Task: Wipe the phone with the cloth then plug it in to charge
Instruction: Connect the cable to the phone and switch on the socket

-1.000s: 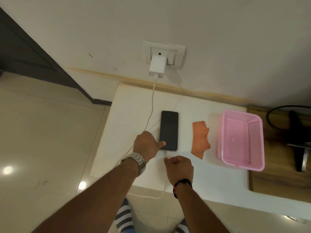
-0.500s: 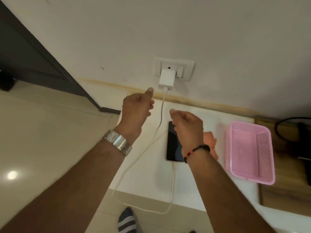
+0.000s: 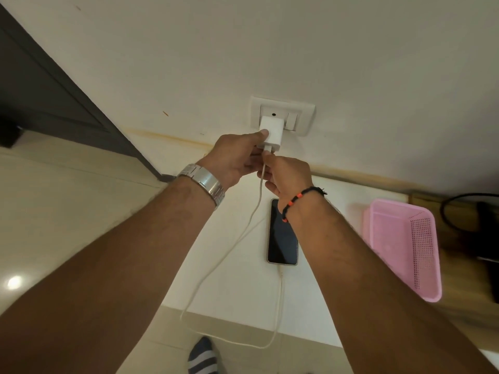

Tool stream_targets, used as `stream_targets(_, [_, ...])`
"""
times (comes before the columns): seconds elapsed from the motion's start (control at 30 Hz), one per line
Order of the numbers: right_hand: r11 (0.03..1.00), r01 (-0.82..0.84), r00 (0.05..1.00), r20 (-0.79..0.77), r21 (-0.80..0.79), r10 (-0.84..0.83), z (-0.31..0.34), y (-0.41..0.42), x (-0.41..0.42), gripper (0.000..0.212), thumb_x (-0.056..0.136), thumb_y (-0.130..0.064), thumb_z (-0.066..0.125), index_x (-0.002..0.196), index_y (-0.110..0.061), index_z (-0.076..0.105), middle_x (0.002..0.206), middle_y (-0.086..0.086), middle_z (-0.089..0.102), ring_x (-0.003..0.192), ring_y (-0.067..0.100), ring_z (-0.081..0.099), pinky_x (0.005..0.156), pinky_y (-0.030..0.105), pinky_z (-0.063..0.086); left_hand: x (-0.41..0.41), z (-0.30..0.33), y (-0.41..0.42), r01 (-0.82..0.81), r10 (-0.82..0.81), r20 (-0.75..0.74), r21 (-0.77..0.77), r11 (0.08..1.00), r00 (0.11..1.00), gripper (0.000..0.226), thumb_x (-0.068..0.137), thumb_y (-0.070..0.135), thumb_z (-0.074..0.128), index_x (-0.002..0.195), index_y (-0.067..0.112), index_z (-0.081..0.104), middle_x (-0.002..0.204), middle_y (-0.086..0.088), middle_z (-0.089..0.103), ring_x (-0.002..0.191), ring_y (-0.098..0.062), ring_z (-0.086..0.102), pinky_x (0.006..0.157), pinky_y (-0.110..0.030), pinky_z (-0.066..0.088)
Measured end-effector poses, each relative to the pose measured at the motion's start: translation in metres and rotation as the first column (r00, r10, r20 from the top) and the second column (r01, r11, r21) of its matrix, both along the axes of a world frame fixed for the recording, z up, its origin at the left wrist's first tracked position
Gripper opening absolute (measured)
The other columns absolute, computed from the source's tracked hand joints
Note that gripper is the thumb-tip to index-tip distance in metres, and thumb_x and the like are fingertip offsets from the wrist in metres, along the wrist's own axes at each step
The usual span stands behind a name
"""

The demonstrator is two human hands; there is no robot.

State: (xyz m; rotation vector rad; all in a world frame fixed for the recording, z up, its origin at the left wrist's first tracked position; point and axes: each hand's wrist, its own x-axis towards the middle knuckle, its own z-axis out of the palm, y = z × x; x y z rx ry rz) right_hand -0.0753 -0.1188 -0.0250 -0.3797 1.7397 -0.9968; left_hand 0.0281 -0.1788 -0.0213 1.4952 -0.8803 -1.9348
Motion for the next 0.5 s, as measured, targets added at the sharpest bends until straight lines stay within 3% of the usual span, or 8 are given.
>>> stream_targets(0.1, [1.000,-0.019,1.000,0.000,0.012,0.019,0.000,-0.005,-0.004,0.022,0.092,-0.024,0.070,0.073,-0.014,0.065,0.085,0.009,0.076,0.096,0.029,0.076,0.084,0.037,0.057,-0.001,0.000,-0.001,-0.002,0.002,0.028,-0.009,1.000,1.000,0.032,0.098,0.026,0.075,0.116,-0.001,0.074,0.107,-0.014,0.084,0.110,-0.035,0.078,0.084,-0.036,0.064])
stream_targets(0.23, [1.000,-0.008,0.999,0.044,0.025,0.007,0.000,-0.007,-0.009,0.013,0.090,-0.020,0.072,0.081,-0.012,0.068,0.089,0.011,0.077,0.083,0.023,0.074,0.075,0.032,0.056,-0.003,0.000,-0.001,0.000,0.001,0.056,-0.020,1.000,0.998,0.033,0.098,0.026,0.076,0.116,-0.002,0.074,0.109,-0.015,0.084,0.111,-0.036,0.078,0.098,-0.043,0.063])
stream_targets(0.37, [0.999,-0.022,1.000,0.019,0.031,0.022,-0.002,-0.007,-0.005,0.016,0.090,-0.022,0.071,0.079,-0.012,0.067,0.084,0.009,0.076,0.092,0.027,0.076,0.089,0.041,0.058,-0.003,0.000,-0.001,0.007,-0.006,0.047,-0.015,1.000,0.999,0.026,0.100,0.025,0.073,0.110,0.002,0.075,0.107,-0.013,0.084,0.112,-0.035,0.077,0.093,-0.040,0.064])
stream_targets(0.5, [0.998,-0.064,0.997,-0.047,-0.019,0.063,0.002,0.003,-0.002,0.029,0.092,-0.029,0.069,0.086,0.000,0.072,0.100,0.019,0.078,0.093,0.033,0.074,0.093,0.047,0.057,-0.003,0.003,0.005,-0.004,0.005,0.020,-0.011,1.000,1.000,0.027,0.102,0.030,0.071,0.112,0.005,0.075,0.108,-0.010,0.085,0.100,-0.030,0.076,0.087,-0.038,0.064])
